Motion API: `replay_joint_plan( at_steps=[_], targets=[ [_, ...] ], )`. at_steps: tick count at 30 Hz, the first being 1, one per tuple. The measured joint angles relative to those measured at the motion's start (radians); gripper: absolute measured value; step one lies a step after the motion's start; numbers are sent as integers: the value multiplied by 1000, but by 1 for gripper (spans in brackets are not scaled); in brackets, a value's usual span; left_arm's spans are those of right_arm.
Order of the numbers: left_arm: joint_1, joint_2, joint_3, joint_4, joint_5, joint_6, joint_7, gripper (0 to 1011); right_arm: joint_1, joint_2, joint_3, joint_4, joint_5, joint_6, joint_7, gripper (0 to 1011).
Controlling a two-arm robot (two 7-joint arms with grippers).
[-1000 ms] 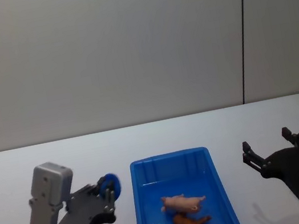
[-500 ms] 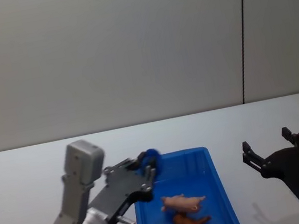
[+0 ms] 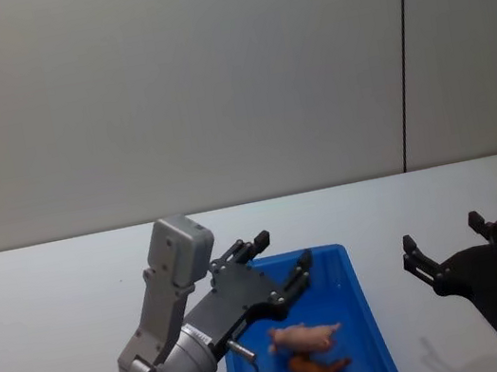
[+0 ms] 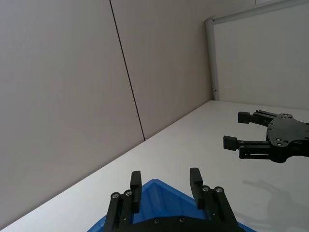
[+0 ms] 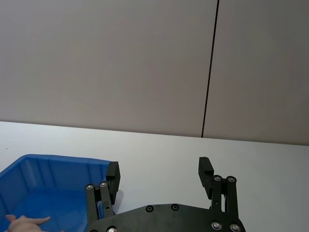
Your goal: Pick up the two dolls from the table and place them into the box.
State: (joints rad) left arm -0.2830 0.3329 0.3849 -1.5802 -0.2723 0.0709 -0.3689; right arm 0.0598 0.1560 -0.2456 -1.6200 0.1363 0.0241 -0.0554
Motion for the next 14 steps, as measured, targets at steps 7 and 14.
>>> replay_joint_plan(
  at_steps=[7,14],
  targets=[
    [-15,-13,5,18,12,-2,-15,799,0,0,0,0,0,0,0,1001],
    [-25,-22,8,30,20,-3,-24,1000,0,0,0,0,0,0,0,1001]
  ],
)
